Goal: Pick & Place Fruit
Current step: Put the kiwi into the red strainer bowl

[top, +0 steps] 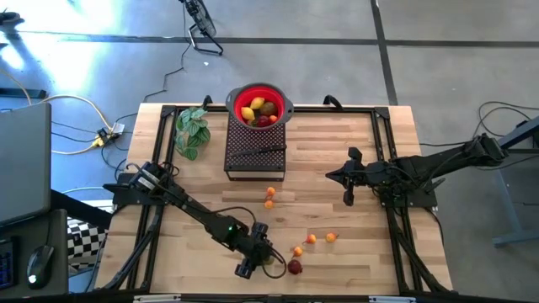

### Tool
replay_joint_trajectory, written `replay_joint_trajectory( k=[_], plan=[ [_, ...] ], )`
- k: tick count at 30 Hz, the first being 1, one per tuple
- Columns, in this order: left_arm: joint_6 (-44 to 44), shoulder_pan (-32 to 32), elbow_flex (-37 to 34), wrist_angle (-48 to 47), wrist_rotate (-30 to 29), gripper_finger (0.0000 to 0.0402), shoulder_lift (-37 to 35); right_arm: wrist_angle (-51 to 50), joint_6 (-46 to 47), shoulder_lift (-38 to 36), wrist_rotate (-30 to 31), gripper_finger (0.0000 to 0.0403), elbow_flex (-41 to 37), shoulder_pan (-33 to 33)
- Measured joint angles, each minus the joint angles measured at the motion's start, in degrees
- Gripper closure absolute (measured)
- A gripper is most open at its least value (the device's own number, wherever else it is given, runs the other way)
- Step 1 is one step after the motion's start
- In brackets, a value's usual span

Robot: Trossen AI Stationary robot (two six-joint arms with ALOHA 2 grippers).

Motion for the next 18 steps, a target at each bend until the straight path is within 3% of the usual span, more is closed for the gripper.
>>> replay_joint_trajectory(
  k=[7,14,18],
  plan=[
    [-0.3,0.0,0.0,0.3,0.0,0.0138,0.0,0.0,0.0,0.0,0.0,0.0399,0.0,0.0],
    [-0.3,0.0,0.0,0.9,0.0,0.0186,0.0,0.0,-0.5,0.0,0.0,0.0399,0.0,0.0],
    [-0.5,0.0,0.0,1.7,0.0,0.0181,0.0,0.0,-0.6,0.0,0.3,0.0399,0.0,0.0]
  ],
)
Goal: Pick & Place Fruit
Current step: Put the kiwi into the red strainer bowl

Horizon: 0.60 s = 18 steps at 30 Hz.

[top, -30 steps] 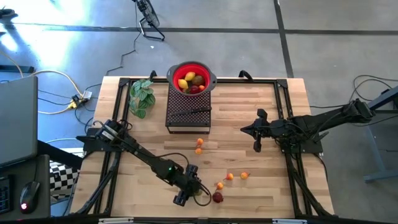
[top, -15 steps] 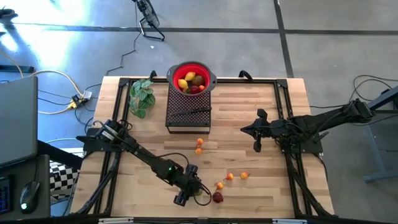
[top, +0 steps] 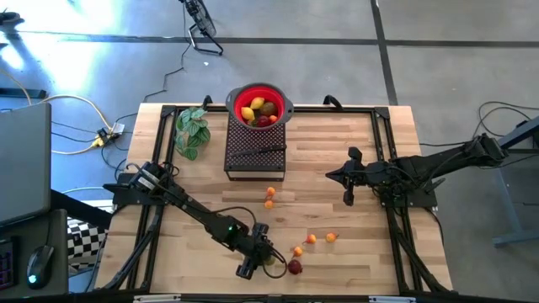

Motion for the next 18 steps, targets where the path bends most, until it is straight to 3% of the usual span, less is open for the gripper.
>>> replay_joint_trajectory(
  k=[10,14,18],
  plan=[
    [0.0,0.8,1.5,1.4,0.0,0.0175,-1.1,-0.1,0.0,0.0,0.1,0.0399,0.0,0.0],
    [0.7,2.8,6.9,-3.8,-0.1,0.0175,-1.8,-0.5,0.0,0.0,0.1,0.0399,0.0,0.0],
    [3.1,6.2,14.9,-15.7,-0.4,0.0175,-1.8,-1.0,0.3,0.0,0.1,0.0399,0.0,0.0]
  ],
)
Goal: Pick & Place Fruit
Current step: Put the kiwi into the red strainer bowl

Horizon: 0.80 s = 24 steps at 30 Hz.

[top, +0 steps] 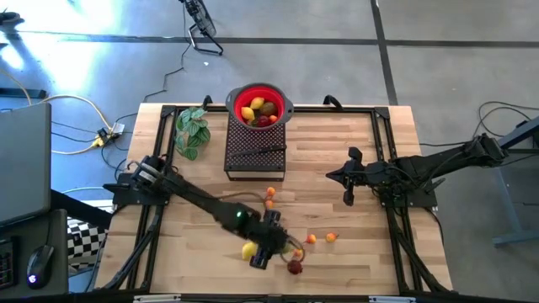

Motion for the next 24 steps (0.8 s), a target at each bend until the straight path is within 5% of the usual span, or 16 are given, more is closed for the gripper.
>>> replay_joint_trajectory(
  k=[12,24],
  plan=[
    [6.0,12.9,21.5,-18.7,-1.0,0.0176,0.0,-3.0,1.4,0.0,-2.0,0.0399,0.0,0.0],
    [8.2,29.8,45.3,-32.1,-9.6,0.0176,0.0,-3.0,0.4,0.0,-3.4,0.0399,0.0,0.0]
  ],
)
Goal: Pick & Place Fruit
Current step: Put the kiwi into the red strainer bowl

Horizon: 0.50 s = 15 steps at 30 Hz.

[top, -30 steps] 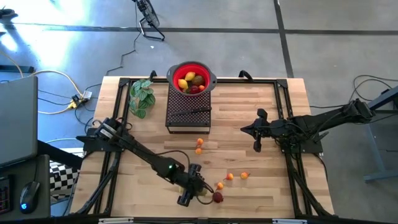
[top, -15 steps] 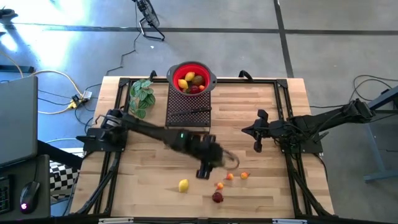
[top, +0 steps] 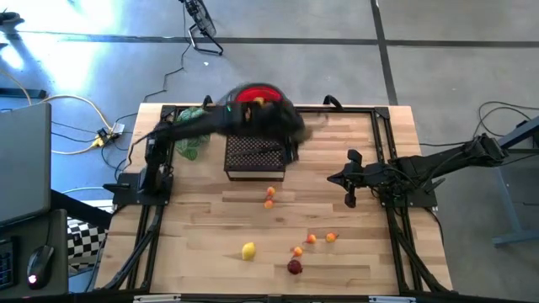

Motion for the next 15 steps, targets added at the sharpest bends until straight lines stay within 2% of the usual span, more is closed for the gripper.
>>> replay_joint_trajectory(
  k=[10,15],
  plan=[
    [-9.7,14.5,1.4,-5.5,-1.0,0.0176,0.7,0.3,-1.1,0.0,0.2,0.0399,0.0,0.0],
    [-17.9,19.9,1.2,-9.6,-1.0,0.0176,1.7,0.2,-2.8,0.0,0.4,0.0399,0.0,0.0]
  ],
)
